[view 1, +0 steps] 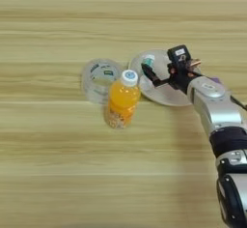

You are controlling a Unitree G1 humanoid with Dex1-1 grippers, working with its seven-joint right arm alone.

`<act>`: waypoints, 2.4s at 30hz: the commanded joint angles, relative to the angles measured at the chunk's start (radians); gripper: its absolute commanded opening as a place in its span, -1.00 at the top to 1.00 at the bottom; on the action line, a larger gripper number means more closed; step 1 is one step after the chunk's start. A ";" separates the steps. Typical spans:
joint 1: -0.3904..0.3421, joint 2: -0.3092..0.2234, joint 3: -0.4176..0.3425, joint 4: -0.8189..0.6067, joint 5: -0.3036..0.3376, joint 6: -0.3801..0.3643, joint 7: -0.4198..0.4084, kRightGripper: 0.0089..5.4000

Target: Move the objects on the table

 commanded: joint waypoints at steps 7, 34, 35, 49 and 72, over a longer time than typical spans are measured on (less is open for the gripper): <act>-0.132 0.000 0.018 0.074 -0.031 -0.071 -0.006 -1.00; -0.137 -0.031 0.006 0.204 -0.062 -0.091 -0.011 -0.96; -0.139 -0.031 0.003 0.213 -0.059 -0.091 -0.008 -0.91; -0.148 -0.026 -0.007 0.256 -0.040 -0.087 0.021 -0.37; -0.131 -0.031 -0.023 0.185 -0.032 -0.079 0.018 0.38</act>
